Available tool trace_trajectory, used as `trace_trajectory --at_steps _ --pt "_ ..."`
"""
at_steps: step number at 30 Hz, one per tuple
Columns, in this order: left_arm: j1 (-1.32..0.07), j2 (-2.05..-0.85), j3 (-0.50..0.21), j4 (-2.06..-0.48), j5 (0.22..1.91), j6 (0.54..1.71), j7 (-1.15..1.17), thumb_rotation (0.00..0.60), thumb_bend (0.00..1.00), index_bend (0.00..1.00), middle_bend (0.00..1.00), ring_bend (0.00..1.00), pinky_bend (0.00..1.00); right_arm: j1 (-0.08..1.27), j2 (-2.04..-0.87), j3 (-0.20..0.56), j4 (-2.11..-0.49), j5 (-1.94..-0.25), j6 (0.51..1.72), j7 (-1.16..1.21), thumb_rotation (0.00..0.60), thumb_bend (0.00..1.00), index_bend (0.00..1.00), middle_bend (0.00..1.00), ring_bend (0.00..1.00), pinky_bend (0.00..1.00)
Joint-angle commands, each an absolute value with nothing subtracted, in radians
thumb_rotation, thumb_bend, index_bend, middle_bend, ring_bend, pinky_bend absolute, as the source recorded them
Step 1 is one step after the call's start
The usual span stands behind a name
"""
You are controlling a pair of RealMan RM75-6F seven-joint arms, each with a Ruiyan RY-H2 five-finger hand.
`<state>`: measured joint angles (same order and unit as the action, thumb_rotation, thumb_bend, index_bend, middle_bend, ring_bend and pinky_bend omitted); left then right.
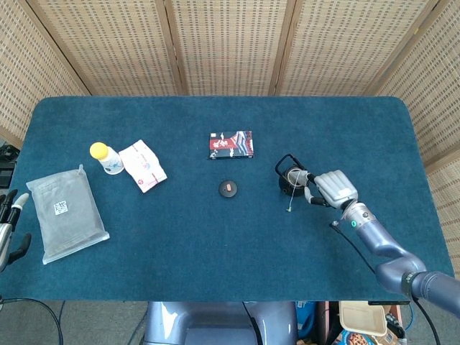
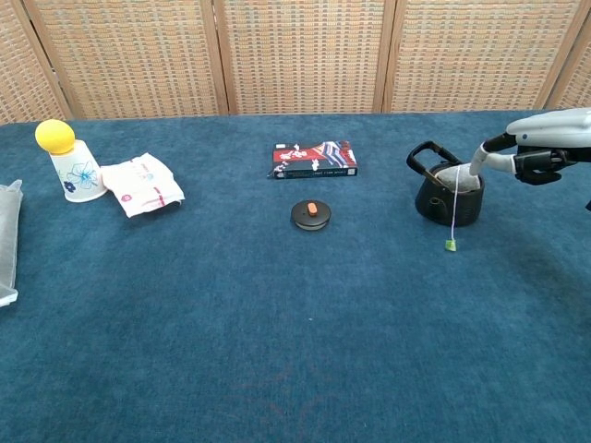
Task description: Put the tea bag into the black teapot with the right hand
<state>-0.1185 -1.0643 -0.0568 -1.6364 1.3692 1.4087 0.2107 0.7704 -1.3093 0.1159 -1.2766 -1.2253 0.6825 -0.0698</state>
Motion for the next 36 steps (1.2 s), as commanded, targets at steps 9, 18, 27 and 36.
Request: trace_trajectory --at_steps 9,18,27,36 --pt "-0.116 -1.067 -0.055 -1.63 1.366 1.408 0.204 0.6 0.45 0.0 0.0 0.0 0.0 0.803 -1.334 0.112 -1.229 -1.202 0.63 -0.095 0.0 0.77 0.26 0.97 1.0 1.0" --pt "-0.11 -1.067 -0.051 -1.616 1.361 1.402 0.181 0.6 0.45 0.0 0.0 0.0 0.0 0.845 -1.368 0.114 -1.203 -1.178 0.589 -0.138 0.0 0.77 0.26 0.97 1.0 1.0" --pt "-0.106 -1.069 -0.048 -1.605 1.362 1.401 0.166 0.6 0.45 0.0 0.0 0.0 0.0 0.868 -1.392 0.106 -1.194 -1.153 0.572 -0.181 0.0 0.77 0.26 0.97 1.0 1.0" --pt "-0.106 -1.073 -0.047 -1.597 1.363 1.399 0.157 0.6 0.45 0.0 0.0 0.0 0.0 0.864 -1.38 0.103 -1.206 -1.12 0.594 -0.211 0.0 0.77 0.26 0.97 1.0 1.0"
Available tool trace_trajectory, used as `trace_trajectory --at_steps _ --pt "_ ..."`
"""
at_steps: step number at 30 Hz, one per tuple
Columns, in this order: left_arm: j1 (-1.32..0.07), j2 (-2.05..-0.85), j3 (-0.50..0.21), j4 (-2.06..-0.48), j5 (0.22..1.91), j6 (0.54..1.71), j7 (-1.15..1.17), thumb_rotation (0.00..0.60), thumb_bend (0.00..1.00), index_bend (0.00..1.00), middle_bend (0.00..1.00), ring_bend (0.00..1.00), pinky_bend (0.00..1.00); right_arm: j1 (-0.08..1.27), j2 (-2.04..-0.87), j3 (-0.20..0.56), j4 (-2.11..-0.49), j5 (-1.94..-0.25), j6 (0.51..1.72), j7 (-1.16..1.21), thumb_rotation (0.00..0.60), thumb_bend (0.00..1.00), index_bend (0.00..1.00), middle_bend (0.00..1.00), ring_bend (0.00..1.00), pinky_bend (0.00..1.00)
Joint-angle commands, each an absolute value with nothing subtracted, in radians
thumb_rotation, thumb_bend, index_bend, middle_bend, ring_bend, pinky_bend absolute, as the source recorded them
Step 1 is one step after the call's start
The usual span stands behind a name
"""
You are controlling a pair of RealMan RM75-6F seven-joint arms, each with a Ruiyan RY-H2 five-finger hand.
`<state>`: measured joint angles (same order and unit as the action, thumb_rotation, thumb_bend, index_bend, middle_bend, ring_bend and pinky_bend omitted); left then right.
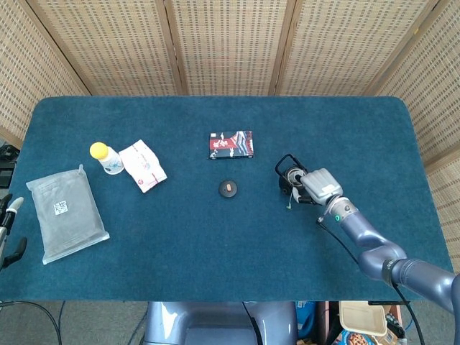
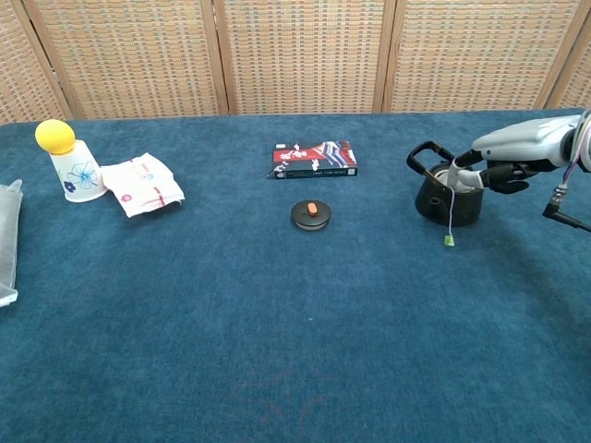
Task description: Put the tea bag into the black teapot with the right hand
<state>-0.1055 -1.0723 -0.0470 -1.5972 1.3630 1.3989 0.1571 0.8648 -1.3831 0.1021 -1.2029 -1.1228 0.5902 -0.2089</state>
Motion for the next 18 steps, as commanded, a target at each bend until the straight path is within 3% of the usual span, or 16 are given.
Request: trace_trajectory --at_steps 1,18 --pt "-0.106 -1.073 -0.047 -1.597 1.364 1.398 0.157 0.6 0.45 0.0 0.0 0.0 0.0 0.863 -1.377 0.103 -1.208 -1.117 0.597 -0.214 0.0 0.77 0.26 0.97 1.0 1.0" --pt "-0.104 -1.071 -0.047 -1.6 1.362 1.399 0.161 0.6 0.45 0.0 0.0 0.0 0.0 0.876 -1.408 0.089 -1.152 -1.084 0.574 -0.232 0.0 0.77 0.26 0.97 1.0 1.0"
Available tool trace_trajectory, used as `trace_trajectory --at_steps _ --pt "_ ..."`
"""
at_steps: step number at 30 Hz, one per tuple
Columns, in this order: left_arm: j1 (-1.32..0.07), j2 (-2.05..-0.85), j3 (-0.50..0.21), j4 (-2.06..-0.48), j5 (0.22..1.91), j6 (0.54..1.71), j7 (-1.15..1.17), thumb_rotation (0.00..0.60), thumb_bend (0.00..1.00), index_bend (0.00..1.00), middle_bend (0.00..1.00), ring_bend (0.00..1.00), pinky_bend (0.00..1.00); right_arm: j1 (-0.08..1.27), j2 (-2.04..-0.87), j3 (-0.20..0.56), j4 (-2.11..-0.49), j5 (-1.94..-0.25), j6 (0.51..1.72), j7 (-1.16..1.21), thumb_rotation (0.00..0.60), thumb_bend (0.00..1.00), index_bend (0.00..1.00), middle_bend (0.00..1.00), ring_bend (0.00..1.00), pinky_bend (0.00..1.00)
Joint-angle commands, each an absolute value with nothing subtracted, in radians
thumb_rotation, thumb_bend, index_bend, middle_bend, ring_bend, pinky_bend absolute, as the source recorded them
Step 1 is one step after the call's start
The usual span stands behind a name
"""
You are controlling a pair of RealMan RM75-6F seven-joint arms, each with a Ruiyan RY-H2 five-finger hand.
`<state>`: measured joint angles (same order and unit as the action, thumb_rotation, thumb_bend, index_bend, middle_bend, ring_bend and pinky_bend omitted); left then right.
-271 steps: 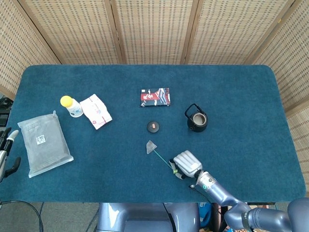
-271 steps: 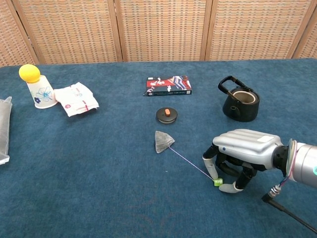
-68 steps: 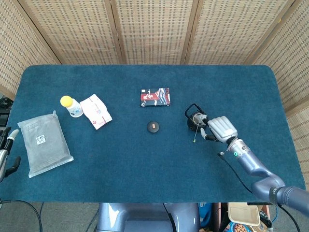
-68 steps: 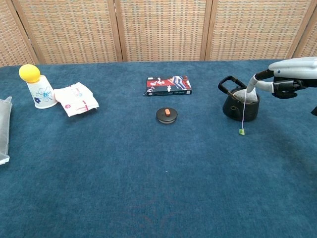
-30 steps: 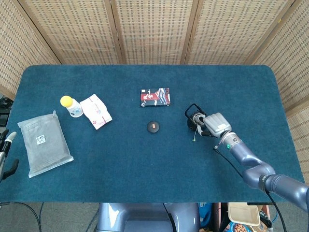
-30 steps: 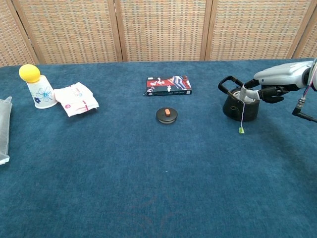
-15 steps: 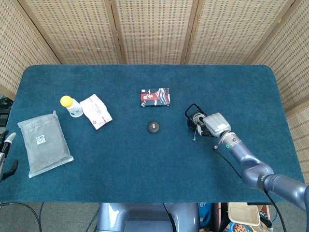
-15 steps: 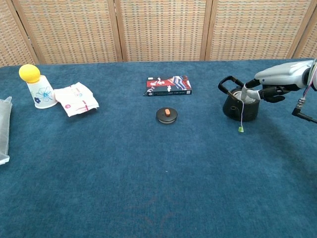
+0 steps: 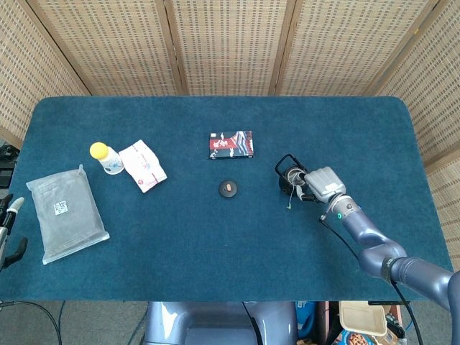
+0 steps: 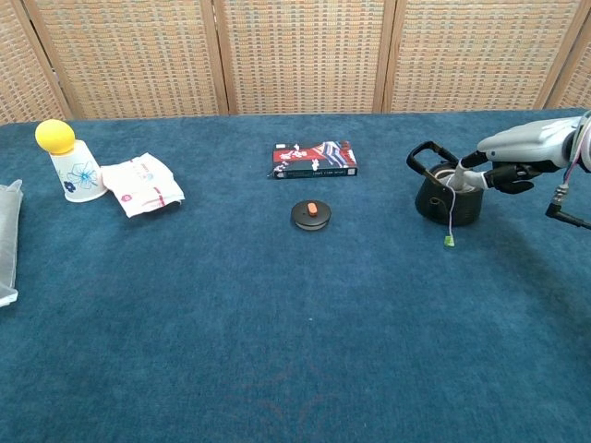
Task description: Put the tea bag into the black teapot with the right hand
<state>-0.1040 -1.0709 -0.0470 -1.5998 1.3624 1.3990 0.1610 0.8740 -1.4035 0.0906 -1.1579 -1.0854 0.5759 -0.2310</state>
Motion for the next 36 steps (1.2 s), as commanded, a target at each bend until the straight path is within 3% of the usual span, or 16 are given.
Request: trace_trajectory --at_steps 1,12,20,27,32,36 --pt "-0.104 -1.071 -0.047 -1.6 1.362 1.399 0.161 0.6 0.45 0.0 0.0 0.0 0.0 0.876 -1.41 0.089 -1.151 -1.084 0.574 -0.232 0.0 0.77 0.26 0.97 1.0 1.0" --pt "-0.105 -1.071 -0.047 -1.601 1.364 1.397 0.16 0.6 0.45 0.0 0.0 0.0 0.0 0.867 -1.387 0.084 -1.194 -1.091 0.611 -0.249 0.0 0.77 0.26 0.97 1.0 1.0" --pt "-0.104 -1.072 -0.047 -1.603 1.37 1.402 0.159 0.6 0.45 0.0 0.0 0.0 0.0 0.823 -1.308 0.101 -1.32 -1.102 0.724 -0.256 0.0 0.77 0.26 0.96 1.0 1.0" --pt "-0.1 -1.074 -0.043 -1.604 1.377 1.407 0.153 0.6 0.45 0.0 0.0 0.0 0.0 0.743 -1.284 0.118 -1.418 -1.081 0.899 -0.288 0.0 0.77 0.26 0.91 0.99 1.0" --pt "-0.095 -1.08 -0.039 -1.604 1.388 1.416 0.146 0.6 0.45 0.0 0.0 0.0 0.0 0.67 -1.287 0.13 -1.495 -1.064 1.045 -0.311 0.0 0.77 0.25 0.78 0.88 1.0" --pt "-0.09 -1.086 -0.035 -1.603 1.404 1.431 0.14 0.6 0.45 0.0 0.0 0.0 0.0 0.621 -1.284 0.129 -1.543 -1.071 1.128 -0.322 0.0 0.77 0.23 0.67 0.74 0.92"
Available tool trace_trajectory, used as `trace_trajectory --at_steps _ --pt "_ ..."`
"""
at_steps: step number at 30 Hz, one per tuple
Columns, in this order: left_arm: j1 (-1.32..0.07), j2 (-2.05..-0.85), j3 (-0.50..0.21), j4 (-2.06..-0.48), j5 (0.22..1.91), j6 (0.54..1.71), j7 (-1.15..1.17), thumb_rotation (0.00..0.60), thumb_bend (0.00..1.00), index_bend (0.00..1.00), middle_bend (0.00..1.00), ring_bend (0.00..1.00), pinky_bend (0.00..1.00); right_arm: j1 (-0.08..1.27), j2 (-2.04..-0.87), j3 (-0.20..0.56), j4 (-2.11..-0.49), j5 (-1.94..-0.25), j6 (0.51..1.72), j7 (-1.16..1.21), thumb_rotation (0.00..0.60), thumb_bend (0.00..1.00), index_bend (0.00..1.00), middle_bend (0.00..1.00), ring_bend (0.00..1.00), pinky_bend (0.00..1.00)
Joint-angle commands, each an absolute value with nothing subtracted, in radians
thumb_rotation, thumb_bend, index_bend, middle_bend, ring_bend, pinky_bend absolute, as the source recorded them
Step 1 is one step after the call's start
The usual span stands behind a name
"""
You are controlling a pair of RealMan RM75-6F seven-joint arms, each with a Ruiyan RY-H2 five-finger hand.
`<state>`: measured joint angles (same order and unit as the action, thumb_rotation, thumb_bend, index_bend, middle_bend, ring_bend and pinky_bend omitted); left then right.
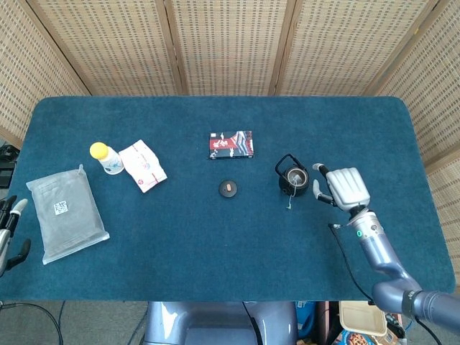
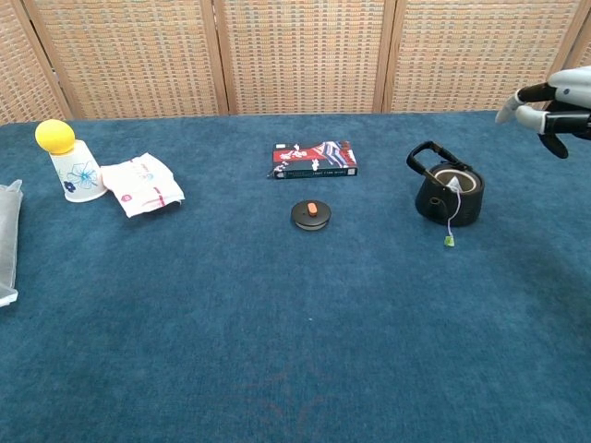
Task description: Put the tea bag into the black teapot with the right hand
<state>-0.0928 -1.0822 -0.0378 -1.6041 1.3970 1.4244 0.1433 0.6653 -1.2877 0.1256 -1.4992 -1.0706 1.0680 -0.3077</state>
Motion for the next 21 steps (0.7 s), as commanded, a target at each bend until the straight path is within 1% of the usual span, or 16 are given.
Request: trace_trajectory --at_steps 1,5,7,10,11,13,15,21 --pt "-0.088 -1.088 -0.033 -1.602 1.411 1.435 0.138 0.6 0.45 0.0 0.0 0.0 0.0 0.604 -1.284 0.129 -1.559 -1.077 1.157 -0.32 0.0 0.76 0.23 0.63 0.7 0.88" --pt "-0.082 -1.097 -0.023 -1.596 1.438 1.449 0.129 0.6 0.45 0.0 0.0 0.0 0.0 0.553 -1.288 0.125 -1.598 -1.112 1.244 -0.31 0.0 0.74 0.22 0.53 0.57 0.76" --pt "-0.08 -1.1 -0.022 -1.595 1.445 1.456 0.125 0.6 0.45 0.0 0.0 0.0 0.0 0.536 -1.289 0.121 -1.608 -1.128 1.27 -0.307 0.0 0.74 0.22 0.46 0.48 0.66" --pt "-0.076 -1.103 -0.021 -1.594 1.451 1.465 0.12 0.6 0.45 0.0 0.0 0.0 0.0 0.518 -1.288 0.117 -1.618 -1.142 1.294 -0.307 0.01 0.73 0.22 0.39 0.4 0.59" --pt "-0.074 -1.104 -0.021 -1.594 1.453 1.47 0.117 0.6 0.45 0.0 0.0 0.0 0.0 0.511 -1.288 0.114 -1.622 -1.149 1.306 -0.308 0.021 0.73 0.22 0.39 0.39 0.59" --pt "-0.068 -1.105 -0.02 -1.595 1.458 1.48 0.112 0.6 0.45 0.0 0.0 0.0 0.0 0.489 -1.288 0.106 -1.633 -1.166 1.338 -0.315 0.062 0.72 0.22 0.38 0.36 0.58" --pt "-0.061 -1.105 -0.014 -1.597 1.466 1.489 0.109 0.6 0.45 0.0 0.0 0.0 0.0 0.457 -1.288 0.096 -1.651 -1.181 1.381 -0.317 0.086 0.72 0.22 0.36 0.35 0.58" --pt "-0.046 -1.11 -0.004 -1.596 1.481 1.508 0.097 0.6 0.45 0.0 0.0 0.0 0.0 0.381 -1.295 0.079 -1.662 -1.231 1.477 -0.308 0.134 0.71 0.22 0.36 0.34 0.56"
